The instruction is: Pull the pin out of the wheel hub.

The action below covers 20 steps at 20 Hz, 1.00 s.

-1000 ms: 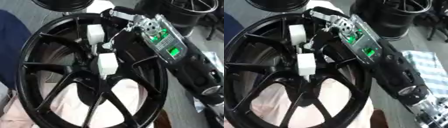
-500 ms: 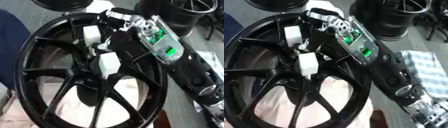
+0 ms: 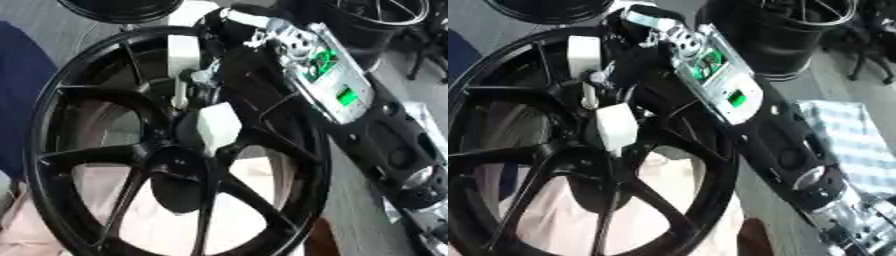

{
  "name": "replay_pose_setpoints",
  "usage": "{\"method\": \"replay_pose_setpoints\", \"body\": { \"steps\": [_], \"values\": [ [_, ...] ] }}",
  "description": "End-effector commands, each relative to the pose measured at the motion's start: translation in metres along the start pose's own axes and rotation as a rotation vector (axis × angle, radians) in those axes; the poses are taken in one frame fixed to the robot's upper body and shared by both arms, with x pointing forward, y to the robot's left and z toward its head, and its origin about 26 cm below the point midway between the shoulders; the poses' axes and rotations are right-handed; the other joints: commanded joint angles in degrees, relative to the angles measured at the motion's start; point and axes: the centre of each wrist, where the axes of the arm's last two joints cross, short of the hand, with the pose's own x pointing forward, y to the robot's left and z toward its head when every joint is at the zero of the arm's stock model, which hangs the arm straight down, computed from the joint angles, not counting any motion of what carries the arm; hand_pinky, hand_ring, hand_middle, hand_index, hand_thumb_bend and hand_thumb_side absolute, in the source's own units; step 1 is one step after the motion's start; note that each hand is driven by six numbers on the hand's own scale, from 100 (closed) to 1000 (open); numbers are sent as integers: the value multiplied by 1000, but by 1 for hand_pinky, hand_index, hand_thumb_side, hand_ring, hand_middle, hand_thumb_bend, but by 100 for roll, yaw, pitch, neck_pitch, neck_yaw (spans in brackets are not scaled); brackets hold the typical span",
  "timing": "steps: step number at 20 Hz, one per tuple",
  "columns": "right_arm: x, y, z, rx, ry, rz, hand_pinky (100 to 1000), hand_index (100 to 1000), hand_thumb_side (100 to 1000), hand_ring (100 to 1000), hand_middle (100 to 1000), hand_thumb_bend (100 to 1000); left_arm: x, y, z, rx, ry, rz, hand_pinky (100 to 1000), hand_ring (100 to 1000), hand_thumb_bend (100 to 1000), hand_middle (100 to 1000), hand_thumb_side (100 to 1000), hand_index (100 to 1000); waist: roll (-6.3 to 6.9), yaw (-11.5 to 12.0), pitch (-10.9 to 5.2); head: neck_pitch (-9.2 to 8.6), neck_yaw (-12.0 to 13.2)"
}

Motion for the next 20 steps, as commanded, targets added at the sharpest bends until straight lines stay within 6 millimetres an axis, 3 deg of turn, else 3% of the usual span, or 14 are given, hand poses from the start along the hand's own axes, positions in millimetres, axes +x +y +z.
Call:
{"method": "replay_pose_setpoints", "body": {
  "steps": [1, 2, 3, 4, 8, 12, 17, 20],
  "values": [
    [18, -35, 20, -113, -52, -7, 539, 351, 100, 609, 218, 397, 5, 5, -3, 5, -17, -12, 589, 577, 100, 535, 858, 689, 71, -38, -182, 33, 14],
    [21, -46, 26, -152, -61, -12, 537, 350, 100, 609, 218, 395, 4, 6, -2, 8, -14, -14, 589, 577, 100, 535, 857, 689, 71, -58, -196, 43, 51],
    [22, -57, 33, -193, -67, -17, 537, 350, 344, 609, 223, 177, 3, 7, -1, 12, -11, -15, 589, 577, 100, 535, 861, 689, 71, -80, -208, 46, 85],
    [23, -69, 41, -237, -73, -22, 537, 350, 100, 609, 218, 393, 2, 8, -1, 16, -7, -18, 589, 577, 100, 535, 857, 689, 73, -116, -223, 51, 123],
    [14, -113, 75, -409, -76, -39, 534, 351, 100, 608, 220, 387, -2, 17, 2, 45, 7, -30, 589, 578, 100, 535, 856, 689, 84, -291, -267, 103, 295],
    [-13, -145, 110, -558, -38, -55, 535, 360, 100, 609, 227, 381, -5, 25, 5, 81, 17, -36, 588, 578, 100, 534, 855, 688, 119, -474, -265, 124, 446],
    [-45, -183, 160, -753, 31, -52, 544, 377, 100, 615, 242, 378, -4, 33, 5, 128, 13, -31, 588, 577, 100, 533, 853, 687, 189, -651, -178, 62, 644],
    [-56, -196, 187, -855, 51, -57, 578, 398, 100, 634, 270, 384, -2, 32, 4, 129, 8, -24, 587, 577, 100, 533, 851, 687, 202, -619, -147, 31, 640]
  ]
}}
